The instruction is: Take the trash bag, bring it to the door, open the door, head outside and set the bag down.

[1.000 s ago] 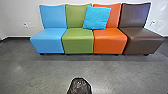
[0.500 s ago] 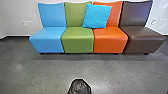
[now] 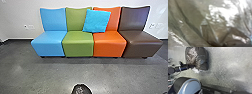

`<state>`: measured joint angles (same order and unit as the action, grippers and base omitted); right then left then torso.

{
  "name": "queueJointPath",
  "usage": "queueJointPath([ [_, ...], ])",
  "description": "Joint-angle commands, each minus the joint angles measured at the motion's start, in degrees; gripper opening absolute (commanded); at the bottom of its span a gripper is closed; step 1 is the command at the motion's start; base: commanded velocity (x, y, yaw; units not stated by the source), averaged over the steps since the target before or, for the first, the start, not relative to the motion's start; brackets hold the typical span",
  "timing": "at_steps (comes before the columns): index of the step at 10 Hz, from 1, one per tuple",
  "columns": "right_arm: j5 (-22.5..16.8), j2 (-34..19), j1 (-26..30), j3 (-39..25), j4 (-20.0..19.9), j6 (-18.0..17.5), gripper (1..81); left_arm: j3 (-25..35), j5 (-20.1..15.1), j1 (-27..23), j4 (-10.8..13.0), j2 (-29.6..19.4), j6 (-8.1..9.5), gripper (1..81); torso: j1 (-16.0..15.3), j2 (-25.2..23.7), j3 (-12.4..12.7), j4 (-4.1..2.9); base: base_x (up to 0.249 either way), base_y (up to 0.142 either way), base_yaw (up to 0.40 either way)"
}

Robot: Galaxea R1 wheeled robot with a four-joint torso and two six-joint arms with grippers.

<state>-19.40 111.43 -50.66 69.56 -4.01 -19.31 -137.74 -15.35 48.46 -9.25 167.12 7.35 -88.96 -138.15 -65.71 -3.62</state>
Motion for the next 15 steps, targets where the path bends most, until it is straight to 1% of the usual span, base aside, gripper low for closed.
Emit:
queueJointPath([
  [1,-1.1,-1.2,1.8,1.4,-0.7,0.4,81.1,8.5,-7.5,-6.5,-0.6,-6.7,0.03,1.0,3.6,5.6,5.5,0.00,0.000,0.000,0.000],
  [4,2.5,2.6,-2.4,7.2,-0.7,0.6,81.1,9.4,-8.4,-4.9,-0.3,-9.0,0.03,1.0,7.5,11.6,11.5,0.00,0.000,0.000,0.000],
  [5,3.1,3.5,-3.4,8.7,-0.7,0.7,81.1,10.2,-10.6,-4.5,-0.2,-10.0,-0.06,1.0,8.8,13.6,13.4,0.00,0.000,0.000,0.000],
  [8,4.4,6.4,-6.1,12.7,-0.4,0.8,81.1,12.5,-10.8,-2.0,-0.2,-13.2,-0.32,1.0,12.8,19.7,19.0,0.00,0.000,0.000,0.000],
  [9,4.5,7.5,-7.3,13.8,-0.2,0.9,81.1,12.6,-10.8,-1.2,-0.2,-13.6,-0.41,1.0,24.7,38.2,34.2,0.00,0.000,0.000,0.000],
  [10,5.8,8.6,-8.7,15.2,-0.1,1.4,81.1,13.7,-10.6,-0.3,-0.4,-14.2,-0.41,1.0,15.1,23.2,21.5,0.00,0.000,0.000,0.000],
  [11,6.8,9.7,-9.9,16.3,0.0,2.2,81.1,15.3,-10.1,0.5,-0.3,-14.7,-0.41,1.0,16.7,25.7,22.2,0.00,0.000,0.000,0.000],
  [12,7.0,10.3,-10.7,16.8,0.0,2.5,81.1,15.6,-10.1,1.1,-0.3,-15.1,-0.50,1.0,18.3,28.0,20.4,0.00,0.000,0.000,0.000],
  [14,9.5,11.0,-13.4,16.9,0.0,4.1,81.1,15.5,-10.1,3.5,0.3,-15.9,-0.67,1.0,20.5,31.5,21.3,0.00,0.000,0.000,0.000],
  [15,10.2,11.7,-14.9,17.2,0.1,4.2,81.1,15.5,-10.1,5.0,0.4,-16.3,-1.71,1.0,21.8,33.5,21.4,0.00,0.000,0.000,0.000],
])
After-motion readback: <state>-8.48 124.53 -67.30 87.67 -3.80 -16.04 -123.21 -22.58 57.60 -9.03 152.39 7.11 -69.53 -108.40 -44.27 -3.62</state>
